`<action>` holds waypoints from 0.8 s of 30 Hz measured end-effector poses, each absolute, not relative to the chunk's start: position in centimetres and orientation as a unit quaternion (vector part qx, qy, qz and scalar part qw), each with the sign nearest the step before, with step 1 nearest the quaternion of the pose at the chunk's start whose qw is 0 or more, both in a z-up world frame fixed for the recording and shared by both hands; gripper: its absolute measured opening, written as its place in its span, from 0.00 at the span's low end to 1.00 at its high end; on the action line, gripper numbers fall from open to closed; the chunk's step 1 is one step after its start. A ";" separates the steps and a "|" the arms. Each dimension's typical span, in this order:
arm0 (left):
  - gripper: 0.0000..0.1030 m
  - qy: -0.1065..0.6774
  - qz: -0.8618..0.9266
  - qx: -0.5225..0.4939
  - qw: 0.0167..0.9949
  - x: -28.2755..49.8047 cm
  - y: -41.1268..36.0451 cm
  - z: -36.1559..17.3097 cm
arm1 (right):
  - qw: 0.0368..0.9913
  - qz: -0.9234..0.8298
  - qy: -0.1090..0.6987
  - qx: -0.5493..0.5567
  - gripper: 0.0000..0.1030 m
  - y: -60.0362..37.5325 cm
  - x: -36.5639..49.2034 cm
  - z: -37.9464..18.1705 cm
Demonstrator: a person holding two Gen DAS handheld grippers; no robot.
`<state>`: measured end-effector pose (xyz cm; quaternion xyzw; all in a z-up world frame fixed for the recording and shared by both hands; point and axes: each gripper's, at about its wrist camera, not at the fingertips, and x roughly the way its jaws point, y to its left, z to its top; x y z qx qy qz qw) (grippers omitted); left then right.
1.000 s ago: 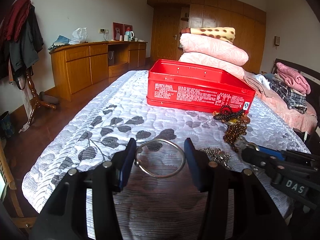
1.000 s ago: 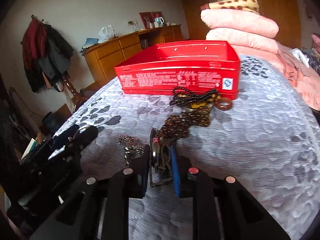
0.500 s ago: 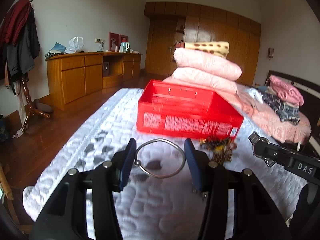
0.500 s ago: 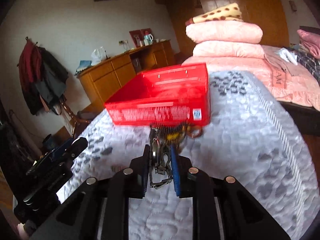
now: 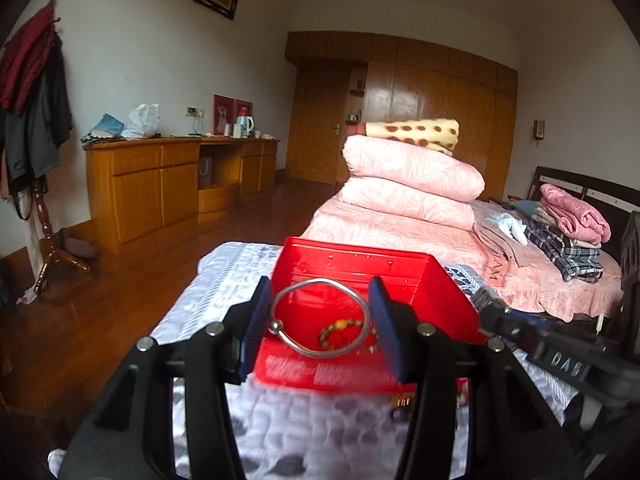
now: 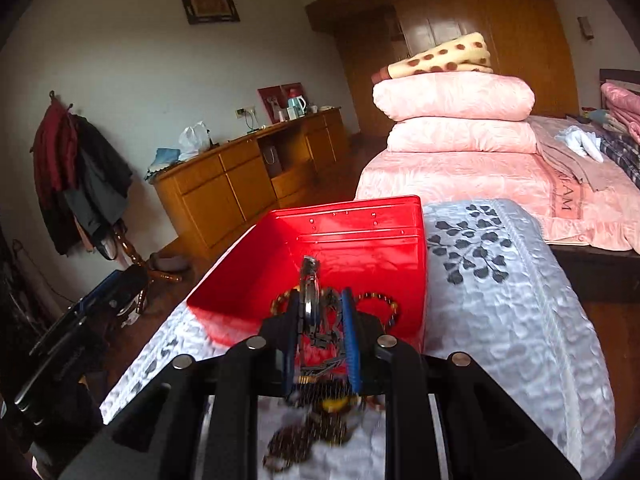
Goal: Organize jewelry
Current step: 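Carry the bangle and watch into the red tin and open both tools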
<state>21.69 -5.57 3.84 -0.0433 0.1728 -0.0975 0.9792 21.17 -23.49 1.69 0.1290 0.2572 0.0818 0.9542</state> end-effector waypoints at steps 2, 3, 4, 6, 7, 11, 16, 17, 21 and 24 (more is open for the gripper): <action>0.46 0.183 -0.100 -0.037 0.977 23.8 -6.5 3.6 | 0.952 0.081 0.264 0.132 0.19 -23.6 22.4 1.3; 0.46 0.192 -0.104 -0.036 0.975 25.0 -7.0 3.4 | 0.951 0.080 0.268 0.133 0.19 -23.5 23.0 1.1; 0.46 0.198 -0.104 -0.036 0.974 25.8 -7.3 3.2 | 0.949 0.080 0.273 0.134 0.19 -23.5 23.8 0.8; 0.46 0.212 -0.108 -0.039 0.971 27.5 -7.8 2.7 | 0.947 0.080 0.279 0.135 0.19 -23.5 24.8 0.4; 0.46 0.220 -0.108 -0.038 0.969 28.4 -8.1 2.3 | 0.946 0.080 0.283 0.135 0.19 -23.4 25.4 0.2; 0.46 0.245 -0.114 -0.039 0.962 30.5 -8.5 1.0 | 0.942 0.080 0.295 0.138 0.19 -23.3 26.5 -0.6; 0.47 0.257 -0.118 -0.041 0.958 31.1 -8.4 0.1 | 0.938 0.079 0.304 0.144 0.20 -23.6 27.2 -1.3; 0.47 0.259 -0.118 -0.042 0.958 31.1 -8.2 0.0 | 0.938 0.078 0.306 0.144 0.20 -23.6 27.3 -1.4; 0.58 0.264 -0.117 -0.046 0.956 31.2 -7.9 -0.3 | 0.937 0.077 0.304 0.152 0.26 -23.9 27.3 -1.6; 0.66 0.258 -0.112 -0.042 0.959 31.1 -8.1 0.1 | 0.941 0.077 0.290 0.156 0.30 -24.2 27.1 -1.3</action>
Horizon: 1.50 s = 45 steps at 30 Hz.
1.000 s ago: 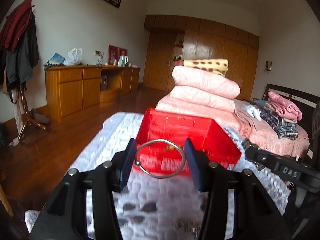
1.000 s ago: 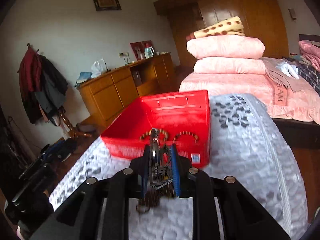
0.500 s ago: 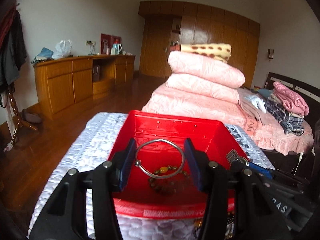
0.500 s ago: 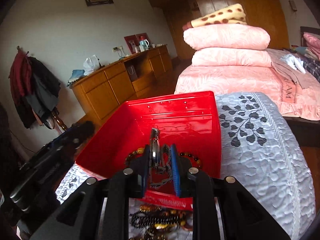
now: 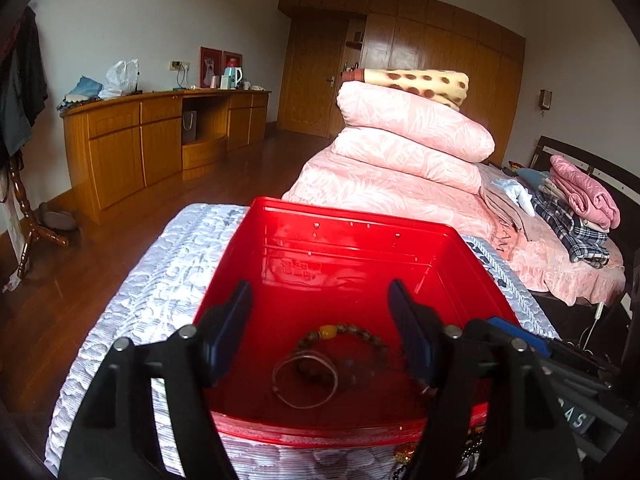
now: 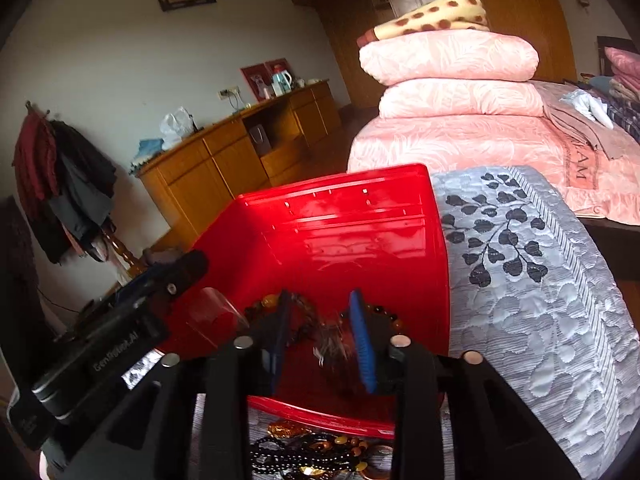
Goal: Organize jewelry
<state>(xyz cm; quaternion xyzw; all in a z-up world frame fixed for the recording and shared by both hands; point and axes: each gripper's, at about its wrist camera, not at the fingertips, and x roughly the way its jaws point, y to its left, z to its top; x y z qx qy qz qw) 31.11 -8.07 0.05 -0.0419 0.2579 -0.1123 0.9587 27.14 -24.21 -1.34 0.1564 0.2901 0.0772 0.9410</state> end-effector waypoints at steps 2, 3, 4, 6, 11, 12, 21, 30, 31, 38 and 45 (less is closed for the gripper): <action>0.66 0.255 -0.112 -0.040 0.960 30.8 -8.0 0.3 | 0.941 0.075 0.288 0.159 0.30 -24.5 27.1 -1.4; 0.66 0.252 -0.110 -0.041 0.960 30.5 -7.9 0.5 | 0.941 0.077 0.287 0.163 0.30 -24.6 27.0 -1.4; 0.66 0.250 -0.109 -0.042 0.961 30.4 -7.7 0.6 | 0.940 0.076 0.287 0.169 0.30 -24.8 26.8 -1.5; 0.66 0.243 -0.105 -0.043 0.963 29.9 -7.3 1.1 | 0.940 0.073 0.285 0.171 0.30 -24.9 26.5 -1.4; 0.67 0.208 -0.084 -0.035 0.974 26.4 -5.5 2.2 | 0.949 0.059 0.263 0.164 0.30 -25.0 23.1 -0.5; 0.67 0.202 -0.079 -0.033 0.976 25.6 -5.1 2.2 | 0.950 0.056 0.260 0.163 0.30 -24.9 22.1 -0.5; 0.67 0.184 -0.044 -0.021 0.982 17.8 -2.9 1.0 | 0.952 0.029 0.253 0.170 0.30 -24.2 15.2 -1.6; 0.68 0.187 -0.039 -0.007 0.981 13.9 -2.7 -2.0 | 0.954 0.001 0.257 0.158 0.36 -21.1 12.5 -3.7; 0.68 0.187 -0.038 -0.002 0.982 13.6 -2.7 -2.4 | 0.955 -0.001 0.257 0.151 0.36 -20.7 12.4 -3.9; 0.68 0.202 -0.037 0.005 0.979 12.5 -2.3 -4.4 | 0.953 0.003 0.272 0.137 0.36 -19.0 12.1 -5.0; 0.68 0.206 -0.036 0.005 0.978 12.1 -1.9 -5.1 | 0.947 0.014 0.294 0.127 0.36 -17.2 12.5 -5.9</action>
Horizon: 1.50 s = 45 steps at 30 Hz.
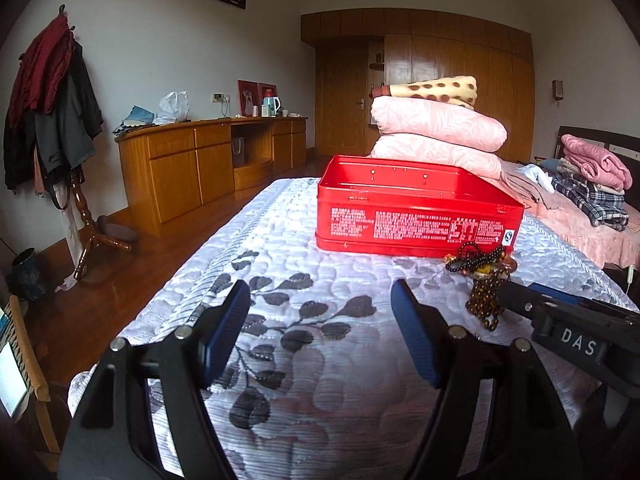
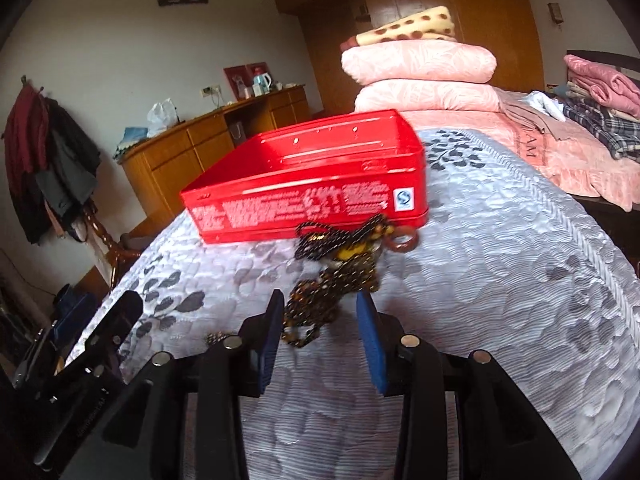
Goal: Organize jewelry
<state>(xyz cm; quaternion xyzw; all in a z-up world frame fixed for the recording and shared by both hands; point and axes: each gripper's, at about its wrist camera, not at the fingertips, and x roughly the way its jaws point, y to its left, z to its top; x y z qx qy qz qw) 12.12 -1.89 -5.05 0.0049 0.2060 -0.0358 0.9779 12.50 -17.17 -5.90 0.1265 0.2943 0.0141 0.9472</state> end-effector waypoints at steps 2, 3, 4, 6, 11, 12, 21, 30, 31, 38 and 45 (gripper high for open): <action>0.68 0.208 -0.036 0.001 0.977 12.1 -1.7 -5.2 | 0.945 0.016 0.300 0.126 0.36 -16.8 12.7 -6.1; 0.68 0.208 -0.036 -0.001 0.977 12.1 -1.6 -5.2 | 0.944 0.017 0.304 0.125 0.36 -16.6 12.8 -6.1; 0.68 0.209 -0.035 -0.002 0.977 12.1 -1.4 -5.3 | 0.944 0.017 0.305 0.125 0.36 -16.5 12.9 -6.2; 0.68 0.208 -0.034 -0.001 0.978 12.1 -1.3 -5.3 | 0.943 0.017 0.308 0.126 0.36 -16.3 13.1 -6.2; 0.68 0.211 -0.033 -0.003 0.977 12.2 -0.7 -5.5 | 0.939 0.013 0.320 0.127 0.36 -16.0 13.7 -6.3; 0.68 0.212 -0.034 -0.006 0.977 12.3 -0.5 -5.5 | 0.937 0.009 0.324 0.126 0.36 -15.9 13.9 -6.3; 0.68 0.217 -0.046 -0.015 0.975 12.5 -0.1 -5.8 | 0.927 -0.015 0.355 0.124 0.28 -15.7 15.2 -6.8; 0.68 0.227 -0.044 -0.013 0.973 12.6 -0.2 -5.9 | 0.927 -0.018 0.354 0.125 0.16 -16.9 13.9 -6.9; 0.68 0.228 -0.045 -0.015 0.973 12.5 -0.2 -5.8 | 0.926 -0.021 0.354 0.128 0.13 -17.4 13.5 -6.9; 0.69 0.233 -0.066 -0.011 0.970 12.1 -1.8 -5.8 | 0.920 -0.022 0.363 0.148 0.13 -20.5 11.2 -6.8; 0.69 0.233 -0.072 -0.003 0.970 11.9 -2.7 -5.8 | 0.923 0.004 0.349 0.159 0.34 -20.8 12.0 -6.4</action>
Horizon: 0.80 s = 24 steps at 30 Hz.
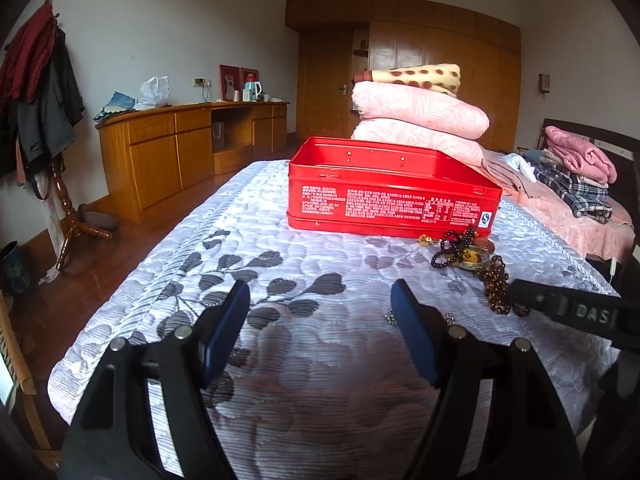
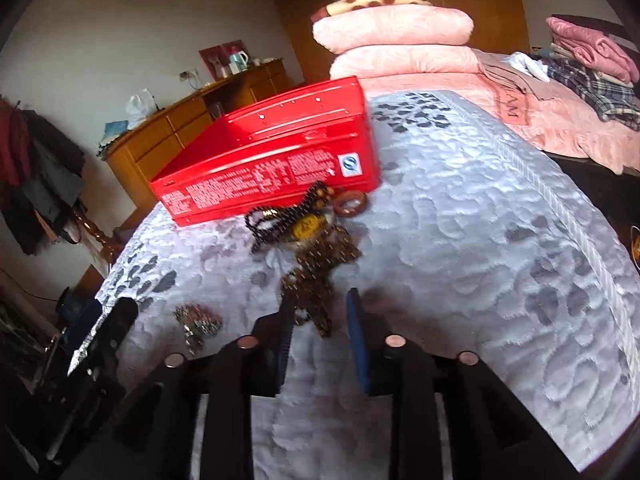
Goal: Organize jewelry
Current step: 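Grasp the silver chain with the left tool while the right grips the bead necklace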
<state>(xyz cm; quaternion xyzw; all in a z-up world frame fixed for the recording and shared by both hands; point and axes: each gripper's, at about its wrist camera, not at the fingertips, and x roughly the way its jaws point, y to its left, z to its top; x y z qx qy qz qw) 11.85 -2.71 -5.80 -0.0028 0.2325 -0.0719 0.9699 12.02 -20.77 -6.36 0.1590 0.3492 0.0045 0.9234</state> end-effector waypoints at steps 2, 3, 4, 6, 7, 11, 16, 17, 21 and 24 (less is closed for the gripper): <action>0.69 0.233 -0.070 -0.004 0.970 11.9 -2.6 -5.8 | 0.922 0.006 0.355 0.156 0.38 -20.3 13.0 -6.6; 0.69 0.234 -0.068 -0.004 0.970 11.9 -2.5 -5.9 | 0.921 0.009 0.356 0.157 0.38 -20.2 13.5 -6.6; 0.69 0.234 -0.067 -0.004 0.970 12.0 -2.4 -5.9 | 0.920 0.007 0.358 0.156 0.38 -20.0 13.9 -6.6; 0.69 0.236 -0.065 -0.006 0.969 12.2 -2.3 -5.9 | 0.918 -0.006 0.371 0.140 0.42 -19.6 14.7 -6.7; 0.69 0.237 -0.065 -0.007 0.969 12.3 -2.2 -6.0 | 0.916 -0.012 0.378 0.136 0.46 -19.4 15.2 -6.8; 0.69 0.238 -0.066 -0.007 0.969 12.4 -2.4 -6.1 | 0.917 -0.030 0.382 0.109 0.41 -18.8 15.6 -6.9; 0.69 0.239 -0.080 -0.004 0.968 12.2 -3.2 -6.0 | 0.918 -0.026 0.375 0.125 0.22 -19.9 15.0 -7.1; 0.69 0.240 -0.083 -0.004 0.967 12.1 -3.5 -6.1 | 0.918 -0.025 0.373 0.128 0.22 -20.2 14.7 -7.1; 0.69 0.243 -0.107 0.002 0.964 11.6 -5.1 -6.3 | 0.923 -0.031 0.357 0.137 0.22 -21.7 13.1 -6.5; 0.69 0.245 -0.118 0.012 0.962 11.3 -6.6 -6.6 | 0.926 -0.030 0.349 0.143 0.22 -23.0 12.0 -6.2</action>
